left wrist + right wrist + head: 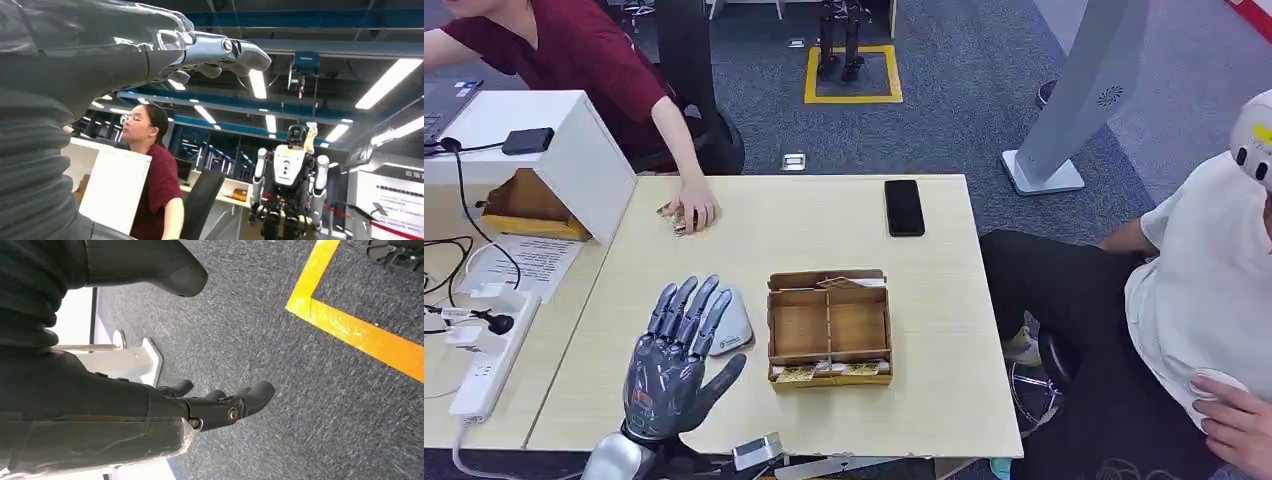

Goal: Pass the card to the sensor for recognition and then transmit it.

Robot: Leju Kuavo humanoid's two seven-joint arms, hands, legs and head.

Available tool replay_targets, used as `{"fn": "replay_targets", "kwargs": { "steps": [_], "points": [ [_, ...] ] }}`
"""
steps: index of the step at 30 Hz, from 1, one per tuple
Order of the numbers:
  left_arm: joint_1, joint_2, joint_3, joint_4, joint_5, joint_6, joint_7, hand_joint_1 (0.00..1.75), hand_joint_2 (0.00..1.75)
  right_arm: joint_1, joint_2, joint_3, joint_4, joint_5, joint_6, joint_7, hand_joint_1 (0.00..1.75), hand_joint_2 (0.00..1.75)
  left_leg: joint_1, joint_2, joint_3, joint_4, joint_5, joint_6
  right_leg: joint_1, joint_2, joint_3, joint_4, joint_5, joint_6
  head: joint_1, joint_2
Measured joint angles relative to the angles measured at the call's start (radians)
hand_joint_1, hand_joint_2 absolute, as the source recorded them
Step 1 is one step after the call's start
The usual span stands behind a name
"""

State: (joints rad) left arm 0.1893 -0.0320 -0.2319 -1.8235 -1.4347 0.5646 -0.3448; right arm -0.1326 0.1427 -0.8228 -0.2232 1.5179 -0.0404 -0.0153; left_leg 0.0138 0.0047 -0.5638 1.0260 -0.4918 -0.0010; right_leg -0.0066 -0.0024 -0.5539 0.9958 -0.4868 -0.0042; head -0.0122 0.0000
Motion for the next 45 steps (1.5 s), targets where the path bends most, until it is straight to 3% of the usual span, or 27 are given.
{"fn": "replay_targets", "kwargs": {
  "steps": [9,15,17,20,23,34,45],
  "points": [
    [0.007,-0.002,-0.014,0.005,-0.021,-0.014,0.011,0.00,1.75,0.000,0.000,0.000,0.000,0.000,-0.002,0.003,0.00,1.75,0.000,0.000,0.000,0.000,0.000,0.000,0.000,0.000,0.000,0.000,0.000,0.000,0.000,0.000],
    [0.013,-0.012,-0.060,0.094,-0.043,-0.027,0.033,0.00,1.75,-0.001,0.000,0.000,0.000,0.002,-0.003,0.005,0.00,1.75,0.000,0.000,0.000,0.000,0.000,0.000,0.000,0.000,0.000,0.000,0.000,0.000,0.000,0.000],
    [0.011,-0.012,-0.082,0.137,-0.094,-0.018,0.070,0.00,1.75,-0.002,0.000,0.000,0.000,0.009,-0.003,0.013,0.00,1.75,0.000,0.000,0.000,0.000,0.000,0.000,0.000,0.000,0.000,0.000,0.000,0.000,0.000,0.000],
    [-0.032,0.000,-0.157,0.226,-0.107,-0.021,0.242,0.00,1.75,-0.006,0.000,0.000,0.000,0.015,-0.001,0.018,0.00,1.75,0.000,-0.001,0.000,0.000,0.000,0.000,0.000,-0.001,0.000,0.000,0.000,0.000,0.000,0.000],
    [-0.077,0.007,-0.235,0.320,-0.108,-0.018,0.321,0.00,1.75,-0.011,0.000,0.000,0.000,0.017,-0.003,0.015,0.00,1.75,0.000,-0.001,0.000,0.000,0.000,0.000,0.000,-0.001,0.001,0.000,0.000,0.000,0.000,0.000],
    [-0.107,-0.026,-0.260,0.489,-0.107,-0.020,0.256,0.00,1.75,-0.013,0.001,0.001,-0.001,0.018,-0.005,0.019,0.00,1.75,0.000,0.000,0.000,0.000,0.000,0.000,0.000,0.000,0.000,0.000,0.000,0.000,0.000,0.000],
    [-0.112,-0.036,-0.260,0.541,-0.107,-0.020,0.252,0.00,1.75,-0.013,0.001,0.001,-0.001,0.018,-0.005,0.020,0.00,1.75,0.000,0.000,0.000,0.000,0.000,0.000,0.000,0.000,0.000,0.000,0.000,0.000,0.000,0.000]
  ]
}}
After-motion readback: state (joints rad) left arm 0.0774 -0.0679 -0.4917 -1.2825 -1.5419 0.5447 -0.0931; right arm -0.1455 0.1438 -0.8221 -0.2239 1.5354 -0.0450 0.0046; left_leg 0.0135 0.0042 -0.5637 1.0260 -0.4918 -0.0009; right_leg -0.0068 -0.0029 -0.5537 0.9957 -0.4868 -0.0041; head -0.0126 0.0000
